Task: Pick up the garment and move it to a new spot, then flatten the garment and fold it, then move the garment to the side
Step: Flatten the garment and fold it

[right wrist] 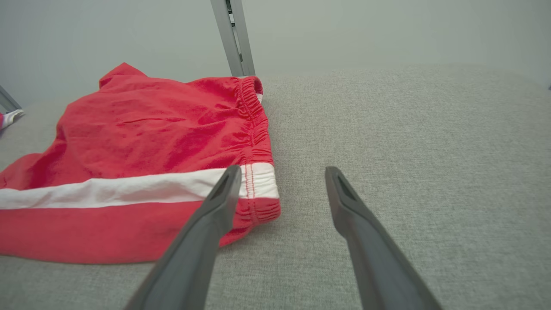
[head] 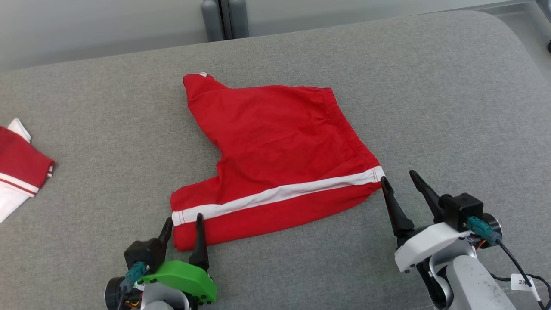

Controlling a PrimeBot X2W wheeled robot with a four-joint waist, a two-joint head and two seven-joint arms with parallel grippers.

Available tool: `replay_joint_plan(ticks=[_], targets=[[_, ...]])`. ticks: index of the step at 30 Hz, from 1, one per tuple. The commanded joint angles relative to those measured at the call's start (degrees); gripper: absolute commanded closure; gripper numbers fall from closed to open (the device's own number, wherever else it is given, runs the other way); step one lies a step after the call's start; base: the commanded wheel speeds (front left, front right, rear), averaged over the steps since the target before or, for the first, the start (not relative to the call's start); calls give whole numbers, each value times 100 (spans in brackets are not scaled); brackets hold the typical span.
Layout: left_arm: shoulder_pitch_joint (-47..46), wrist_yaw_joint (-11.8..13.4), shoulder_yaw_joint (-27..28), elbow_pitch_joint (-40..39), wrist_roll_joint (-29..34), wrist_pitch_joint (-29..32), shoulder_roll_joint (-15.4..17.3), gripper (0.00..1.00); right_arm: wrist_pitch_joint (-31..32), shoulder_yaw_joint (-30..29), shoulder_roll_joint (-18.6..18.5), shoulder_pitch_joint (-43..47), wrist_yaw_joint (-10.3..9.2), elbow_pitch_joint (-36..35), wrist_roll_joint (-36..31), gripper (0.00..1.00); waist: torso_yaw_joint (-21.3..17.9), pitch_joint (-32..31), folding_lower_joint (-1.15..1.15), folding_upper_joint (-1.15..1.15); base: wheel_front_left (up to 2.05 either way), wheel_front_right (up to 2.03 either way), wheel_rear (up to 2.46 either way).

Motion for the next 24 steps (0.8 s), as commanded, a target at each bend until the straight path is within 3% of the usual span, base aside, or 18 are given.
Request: replay_joint_plan(ticks=[1, 7, 10, 13, 14, 15, 16, 17, 18, 24], targets=[[-104, -28, 3, -35, 4, -4, 24, 0, -26, 8, -45, -62, -6, 31, 1, 0, 3, 9, 0, 0, 0, 0, 0], [-125, -112, -16, -47, -16, -3, 24, 0, -26, -18, -72, -145, -6, 145, -29, 0, 29, 54, 0, 0, 0, 0, 0], [-144, -147, -47, -71, -25, -3, 24, 25, -27, -28, -73, -179, -6, 169, -34, 0, 49, 69, 0, 0, 0, 0, 0], [-154, -201, -69, -113, -4, -3, 24, 36, -27, -29, -64, -171, -6, 179, -37, 0, 70, 76, 0, 0, 0, 0, 0], [-154, -216, -75, -120, -1, -3, 24, 56, -27, -27, -61, -166, -6, 181, -39, 0, 77, 79, 0, 0, 0, 0, 0], [-159, -227, -78, -137, 7, -4, 24, 64, -27, -24, -56, -159, -6, 179, -43, 0, 84, 81, 0, 0, 0, 0, 0], [-165, -242, -73, -154, 19, -3, 24, 75, -27, -20, -52, -149, -6, 179, -46, 0, 93, 83, 0, 0, 0, 0, 0], [-170, -250, -70, -170, 43, -3, 25, 93, -27, -18, -49, -146, -6, 181, -48, 0, 99, 86, 0, 0, 0, 0, 0], [-179, -258, -66, -200, 60, -3, 24, 100, -27, -14, -46, -153, -6, 189, -47, 0, 108, 92, 0, 0, 0, 0, 0], [-158, -248, -74, -346, 141, -3, 24, 100, -27, 122, -88, -348, -6, 530, 198, 0, 160, 137, 0, 0, 0, 0, 0]])
